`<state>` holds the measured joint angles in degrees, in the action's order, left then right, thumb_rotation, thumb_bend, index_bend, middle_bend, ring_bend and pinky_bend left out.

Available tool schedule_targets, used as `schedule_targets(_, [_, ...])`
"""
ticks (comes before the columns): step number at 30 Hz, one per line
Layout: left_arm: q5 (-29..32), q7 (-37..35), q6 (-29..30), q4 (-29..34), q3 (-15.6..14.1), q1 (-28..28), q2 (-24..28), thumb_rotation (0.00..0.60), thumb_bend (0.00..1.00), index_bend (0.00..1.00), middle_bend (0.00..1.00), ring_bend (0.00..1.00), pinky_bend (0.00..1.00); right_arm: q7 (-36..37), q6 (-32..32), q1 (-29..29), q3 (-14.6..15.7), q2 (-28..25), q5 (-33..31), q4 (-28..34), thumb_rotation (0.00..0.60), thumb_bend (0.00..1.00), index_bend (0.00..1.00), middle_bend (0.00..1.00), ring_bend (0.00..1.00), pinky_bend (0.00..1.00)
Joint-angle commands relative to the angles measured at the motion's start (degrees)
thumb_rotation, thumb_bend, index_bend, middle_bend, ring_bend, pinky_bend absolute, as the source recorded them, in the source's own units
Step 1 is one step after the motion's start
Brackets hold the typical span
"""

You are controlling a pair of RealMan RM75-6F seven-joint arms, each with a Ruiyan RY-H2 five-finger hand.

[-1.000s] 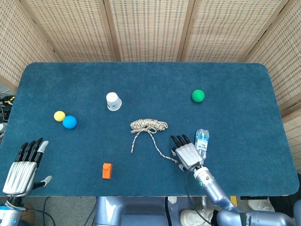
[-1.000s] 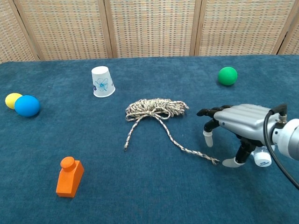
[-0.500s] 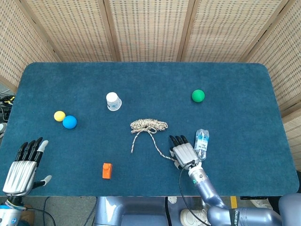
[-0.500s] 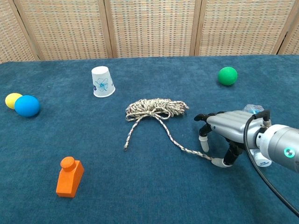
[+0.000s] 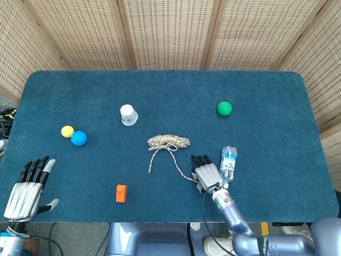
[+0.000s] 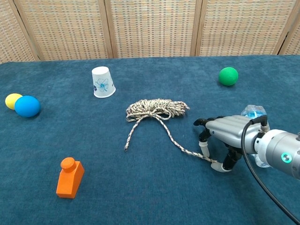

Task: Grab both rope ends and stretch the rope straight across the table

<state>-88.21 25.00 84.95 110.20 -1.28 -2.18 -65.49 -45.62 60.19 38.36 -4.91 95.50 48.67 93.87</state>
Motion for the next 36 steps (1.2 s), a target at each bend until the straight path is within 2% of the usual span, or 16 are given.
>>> schedule_targets(1, [0.03,0.05,0.00,0.01,0.00,-0.01,0.00,0.600,0.00,0.00,0.00,0.00,0.00,0.04,0.04,0.21,0.20,0.35,-0.29,-0.36,0.600,0.33,0.50,0.00,0.00,0.00])
schedule_targets(4, [0.10,-0.06,0.01,0.02,0.01,-0.02,0.02,0.600,0.00,0.00,0.00,0.00,0.00,0.03,0.13,0.39,0.49,0.74,-0.34,-0.89,0.600,0.34,0.52,0.00,0.00,0.00])
schedule_targets(14, [0.44,0.08,-0.18,0.00,0.07,-0.17,-0.05,0.600,0.00,0.00,0.00,0.00,0.00,0.56,0.80,0.72,1.07,1.37,0.65,-2.15,0.600,0.47,0.63,0.00,0.00,0.00])
schedule_targets(28, [1.14,0.32,-1.37,-0.27,0.32,-0.95,-0.37,0.600,0.00,0.00,0.00,0.00,0.00,1.77,3.73,0.78,1.05,0.44,6.68,-2.30,0.600,0.48,0.67,0.00,0.00,0.00])
schedule_targets(30, [1.61,-0.31,-3.62,-2.48,2.52,-3.58,-1.27,0.600,0.00,0.00,0.00,0.00,0.00,1.41,5.21,1.02,0.99,-0.41,9.83,-2.90,0.600,0.48,0.67,0.00,0.00,0.00])
schedule_targets(36, [1.89,-3.73,-11.10,-6.26,6.14,-10.67,-2.79,0.600,0.00,0.02,0.00,0.00,0.00,1.69,5.85,0.92,1.54,-0.84,13.52,-5.51,0.600,0.48,0.67,0.00,0.00,0.00])
